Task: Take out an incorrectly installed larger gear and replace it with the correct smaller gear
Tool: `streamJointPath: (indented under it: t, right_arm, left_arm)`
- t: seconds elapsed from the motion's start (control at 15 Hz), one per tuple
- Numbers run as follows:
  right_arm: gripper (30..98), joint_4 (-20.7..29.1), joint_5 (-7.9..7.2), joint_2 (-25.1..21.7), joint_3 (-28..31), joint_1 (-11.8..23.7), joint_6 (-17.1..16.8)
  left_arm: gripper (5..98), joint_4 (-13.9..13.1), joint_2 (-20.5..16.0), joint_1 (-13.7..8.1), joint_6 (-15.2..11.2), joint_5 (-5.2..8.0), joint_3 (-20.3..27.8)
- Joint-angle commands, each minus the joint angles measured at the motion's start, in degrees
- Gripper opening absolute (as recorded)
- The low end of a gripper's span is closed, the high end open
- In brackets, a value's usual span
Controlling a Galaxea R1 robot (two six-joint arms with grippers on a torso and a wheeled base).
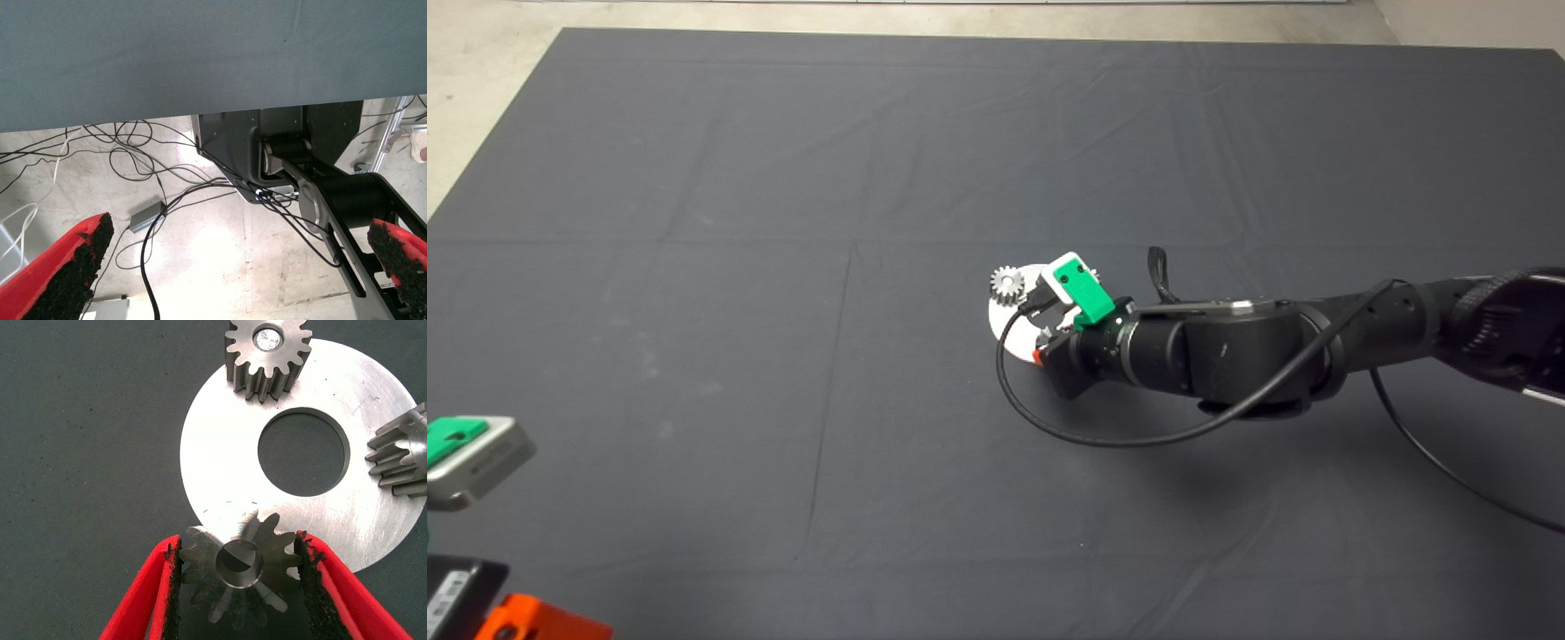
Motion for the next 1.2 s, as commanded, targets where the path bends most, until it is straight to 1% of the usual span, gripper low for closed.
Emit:
streamJointPath:
  t: [0.0, 0.47, 0.67, 1.13]
  right_arm:
    - [40.4, -1.2, 0.32, 0.5, 0.4, 0.8, 0.2]
    - [40.4, -4.0, -0.12, 0.5, 0.5, 0.7, 0.3]
    - [40.3, -4.3, -0.38, 0.3, 0.5, 0.6, 0.2]
    - [40.3, -4.4, -0.38, 0.0, -0.3, 0.3, 0.2]
  left_arm:
    - [97.8, -0.9, -0.3, 0.0, 0.0, 0.37, 0.9]
    - [97.8, -0.9, -0.3, 0.3, 0.0, 0.37, 0.9]
    - [97.8, -0.9, -0.3, 0.3, 0.0, 0.37, 0.9]
    - [97.8, -0.9, -0.2, 0.4, 0.0, 0.31, 0.9]
